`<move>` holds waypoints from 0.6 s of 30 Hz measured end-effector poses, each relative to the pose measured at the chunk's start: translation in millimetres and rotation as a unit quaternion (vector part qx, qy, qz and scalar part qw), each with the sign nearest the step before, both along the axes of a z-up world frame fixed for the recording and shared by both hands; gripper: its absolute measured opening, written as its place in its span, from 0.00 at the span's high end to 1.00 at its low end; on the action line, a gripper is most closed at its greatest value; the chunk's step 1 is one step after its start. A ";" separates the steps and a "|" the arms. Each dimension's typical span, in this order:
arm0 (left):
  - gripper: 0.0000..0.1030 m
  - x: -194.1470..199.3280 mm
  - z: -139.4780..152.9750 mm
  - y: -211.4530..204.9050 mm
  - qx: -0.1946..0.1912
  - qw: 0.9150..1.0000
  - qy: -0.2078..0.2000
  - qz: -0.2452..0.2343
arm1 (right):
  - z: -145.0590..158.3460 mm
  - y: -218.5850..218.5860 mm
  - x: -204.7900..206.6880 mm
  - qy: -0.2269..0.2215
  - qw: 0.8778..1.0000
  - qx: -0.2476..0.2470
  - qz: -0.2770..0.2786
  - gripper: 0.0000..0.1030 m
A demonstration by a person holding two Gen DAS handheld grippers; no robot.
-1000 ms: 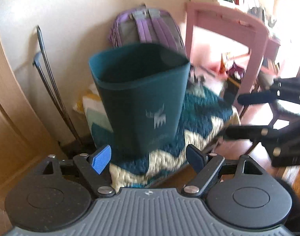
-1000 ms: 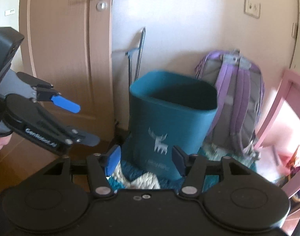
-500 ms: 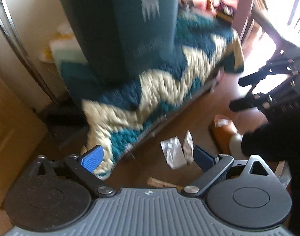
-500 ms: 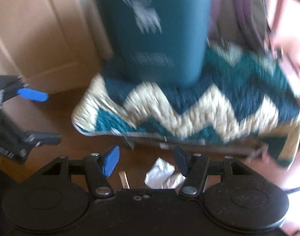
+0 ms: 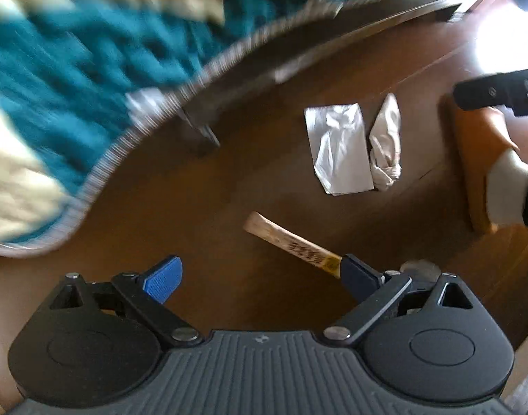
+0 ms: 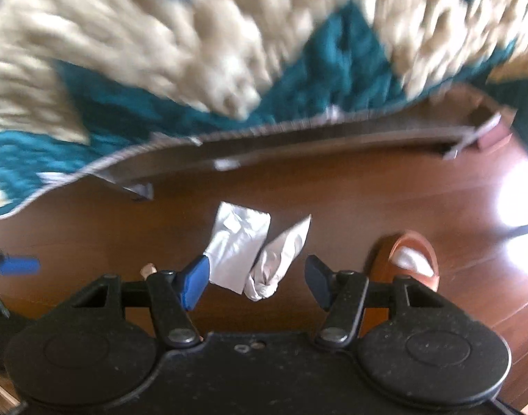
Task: Collect trash
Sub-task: 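Lift both open tools out and lower them toward the floor trash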
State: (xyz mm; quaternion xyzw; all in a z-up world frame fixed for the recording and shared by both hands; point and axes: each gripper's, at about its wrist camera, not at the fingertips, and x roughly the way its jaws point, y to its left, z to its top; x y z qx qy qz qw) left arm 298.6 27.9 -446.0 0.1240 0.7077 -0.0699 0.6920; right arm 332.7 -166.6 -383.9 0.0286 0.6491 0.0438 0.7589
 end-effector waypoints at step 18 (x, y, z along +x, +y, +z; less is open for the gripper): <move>0.04 -7.0 -172.9 49.0 -0.068 0.920 0.121 0.365 | -162.8 -11.0 25.4 0.134 0.987 0.044 -0.072 0.42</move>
